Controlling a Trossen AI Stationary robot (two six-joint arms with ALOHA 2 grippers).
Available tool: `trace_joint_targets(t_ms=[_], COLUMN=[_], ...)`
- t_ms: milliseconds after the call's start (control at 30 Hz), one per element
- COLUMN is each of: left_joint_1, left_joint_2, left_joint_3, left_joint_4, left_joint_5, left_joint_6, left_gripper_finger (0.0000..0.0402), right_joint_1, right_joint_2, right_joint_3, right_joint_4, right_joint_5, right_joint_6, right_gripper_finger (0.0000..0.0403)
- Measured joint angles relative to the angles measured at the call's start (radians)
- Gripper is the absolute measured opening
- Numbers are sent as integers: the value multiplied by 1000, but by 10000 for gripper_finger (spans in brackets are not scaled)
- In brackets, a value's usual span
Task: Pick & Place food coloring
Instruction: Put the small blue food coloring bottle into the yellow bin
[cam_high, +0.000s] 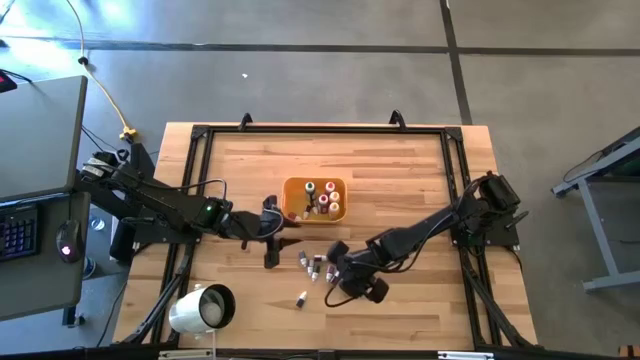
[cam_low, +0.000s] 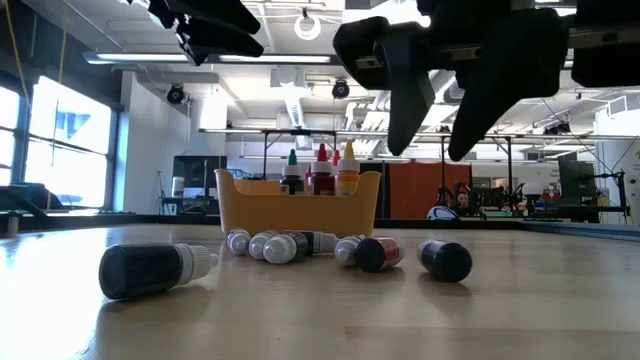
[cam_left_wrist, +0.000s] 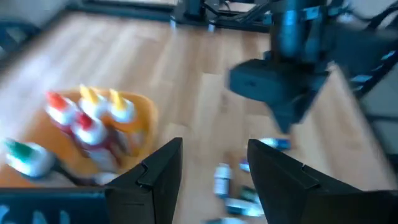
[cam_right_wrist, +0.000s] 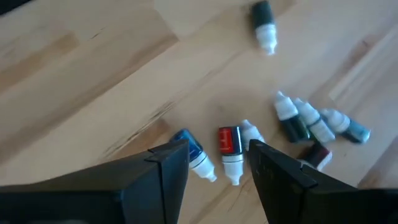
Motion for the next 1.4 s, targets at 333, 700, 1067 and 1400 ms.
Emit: trace_joint_targets(t_ms=[333,700,1067,1400], left_joint_1=[0,0,2,64], left_joint_2=[63,344,480,481], left_joint_3=[0,0,41,40], left_joint_4=[-38,54,74,-30], left_joint_5=[108,173,245,259], left_joint_6=[67,518,613,607], left_gripper_finger=[179,179,179,179], right_joint_1=[-3,-1,-1,0], right_joint_2=[0,0,0,0], right_joint_3=[0,0,0,0], right_joint_4=[-3,-109,-153,-162], right_joint_5=[4,24,32,29], right_joint_6=[64,191,300,303], right_gripper_finger=[161,161,161,161])
